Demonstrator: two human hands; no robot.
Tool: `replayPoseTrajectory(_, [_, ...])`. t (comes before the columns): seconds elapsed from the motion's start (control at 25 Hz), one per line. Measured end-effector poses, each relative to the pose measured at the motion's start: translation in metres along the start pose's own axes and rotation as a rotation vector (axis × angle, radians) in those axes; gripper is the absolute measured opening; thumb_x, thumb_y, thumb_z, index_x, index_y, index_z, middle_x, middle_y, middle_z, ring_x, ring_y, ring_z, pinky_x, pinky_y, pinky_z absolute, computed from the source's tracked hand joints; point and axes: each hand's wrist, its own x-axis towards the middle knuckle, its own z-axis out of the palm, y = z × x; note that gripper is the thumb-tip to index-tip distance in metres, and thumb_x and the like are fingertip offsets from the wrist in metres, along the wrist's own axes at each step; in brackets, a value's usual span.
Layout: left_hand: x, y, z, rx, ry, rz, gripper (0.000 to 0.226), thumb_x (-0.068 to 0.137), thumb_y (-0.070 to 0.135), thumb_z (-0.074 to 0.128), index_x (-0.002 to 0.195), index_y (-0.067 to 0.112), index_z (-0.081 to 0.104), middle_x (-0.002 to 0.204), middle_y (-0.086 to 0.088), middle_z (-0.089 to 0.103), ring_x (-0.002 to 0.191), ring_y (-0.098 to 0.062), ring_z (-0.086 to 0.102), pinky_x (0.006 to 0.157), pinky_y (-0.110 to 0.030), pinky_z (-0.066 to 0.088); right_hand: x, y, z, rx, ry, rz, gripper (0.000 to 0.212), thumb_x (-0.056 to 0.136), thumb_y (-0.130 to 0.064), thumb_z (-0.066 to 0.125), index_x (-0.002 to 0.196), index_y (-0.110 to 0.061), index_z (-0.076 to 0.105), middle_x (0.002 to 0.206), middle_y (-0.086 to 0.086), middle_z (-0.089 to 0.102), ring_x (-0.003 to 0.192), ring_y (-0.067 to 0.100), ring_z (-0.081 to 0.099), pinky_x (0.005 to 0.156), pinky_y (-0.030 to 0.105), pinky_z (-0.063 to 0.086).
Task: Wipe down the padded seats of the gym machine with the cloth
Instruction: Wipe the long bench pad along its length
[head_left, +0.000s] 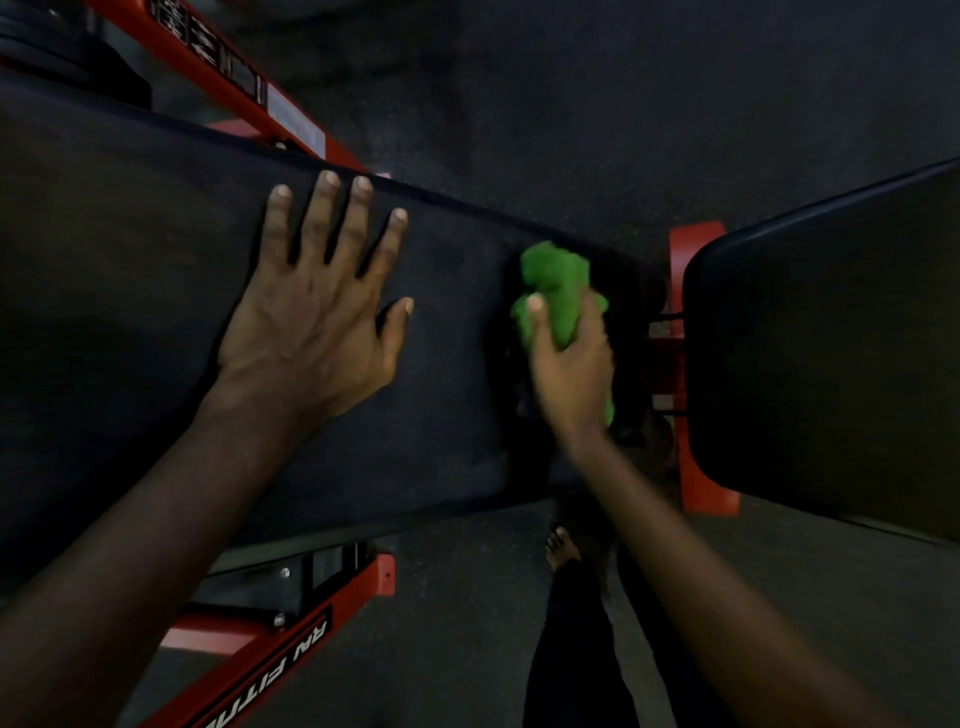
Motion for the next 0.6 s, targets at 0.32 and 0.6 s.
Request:
replayPoseTrajectory(0.32, [0.001, 0.000, 0.001, 0.016, -0.014, 0.002, 0.074, 0.100, 0.050, 0.017, 0.161, 0.009, 0.017, 0.166, -0.026, 0.011, 0.154, -0.044, 0.007, 0.122, -0.064, 0.006, 0.088, -0.048, 0.023, -0.020, -0.004, -0.169, 0.054, 0.088, -0.064, 0.053, 0.123, -0.025, 0.066, 0.121, -0.002, 0.070, 0.114, 0.020, 0.065, 0.099, 0.040, 0.050])
replayPoseTrajectory(0.6, [-0.001, 0.001, 0.000, 0.035, -0.007, -0.012, 0.074, 0.099, 0.049, 0.018, 0.162, 0.009, 0.016, 0.166, -0.026, 0.012, 0.154, -0.044, 0.008, 0.122, -0.064, 0.007, -0.023, -0.031, 0.015, 0.070, -0.115, -0.283, 0.047, 0.096, -0.039, 0.065, 0.138, -0.020, 0.058, 0.139, 0.002, 0.062, 0.132, 0.019, 0.056, 0.110, 0.032, 0.044])
